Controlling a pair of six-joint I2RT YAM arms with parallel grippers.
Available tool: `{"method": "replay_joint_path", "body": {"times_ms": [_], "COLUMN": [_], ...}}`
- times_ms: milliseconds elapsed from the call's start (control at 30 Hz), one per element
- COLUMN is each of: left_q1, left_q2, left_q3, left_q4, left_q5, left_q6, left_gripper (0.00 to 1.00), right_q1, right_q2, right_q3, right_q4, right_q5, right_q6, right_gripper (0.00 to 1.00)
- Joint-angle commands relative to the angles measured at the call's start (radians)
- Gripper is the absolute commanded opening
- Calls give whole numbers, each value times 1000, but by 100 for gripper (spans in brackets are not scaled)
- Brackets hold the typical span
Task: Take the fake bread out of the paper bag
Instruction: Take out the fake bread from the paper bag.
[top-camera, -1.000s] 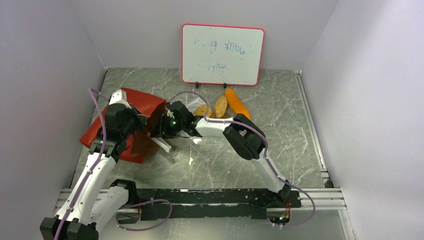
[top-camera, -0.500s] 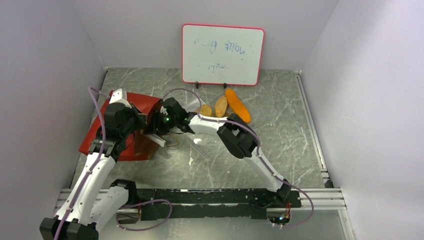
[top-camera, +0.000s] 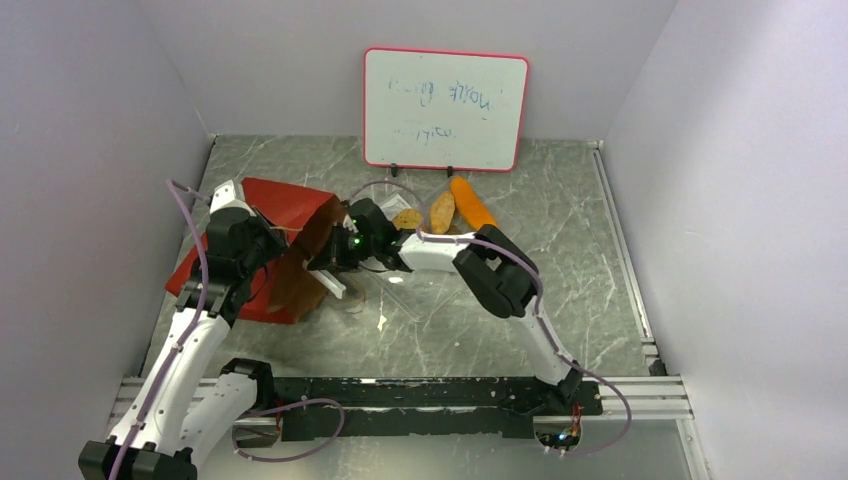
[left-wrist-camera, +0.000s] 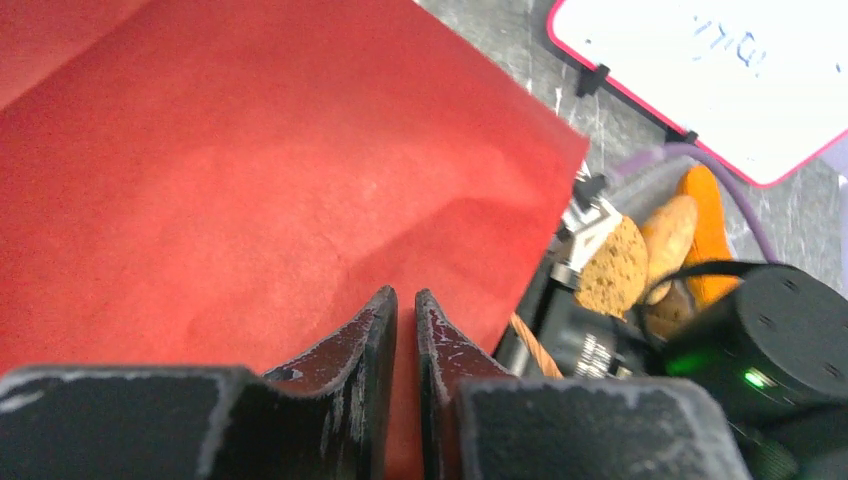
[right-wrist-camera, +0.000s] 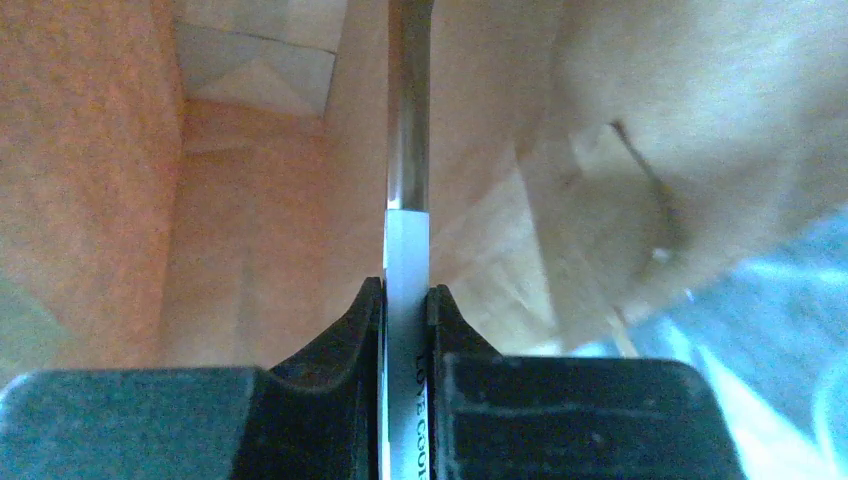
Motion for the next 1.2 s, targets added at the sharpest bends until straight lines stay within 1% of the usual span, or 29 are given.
{"method": "replay_joint_path", "body": {"times_ms": [0,233,433,700,833,1167], "left_q1": [-5,-5,-5,-5,-5,-5], "left_q2": [-13,8,26,75,100,134], "left_q3": [24,15,22,34,47,67], "left_q4": [-15,6,20,69,75,101], "left_q5": [-111,-126,-158,-178,-196,-230], "left_q6": [-56,-102,-110,-147,-156,-140], "left_gripper": [9,9,9,10,11,11], "right_q1": [-21,-50,-59,-59,-59,-69], "right_q2": [-144,-321,-471,-690,-842,-1203], "right_q3": [-94,-296,-454,-655,-736,-876], "right_q4": [36,58,62,-13,-108,-451], "right_q5": [26,22,21,19,35,118], "right_q6": [-12,-27,-41,-81,-108,-160], "right_gripper": [0,0,0,0,0,0]}}
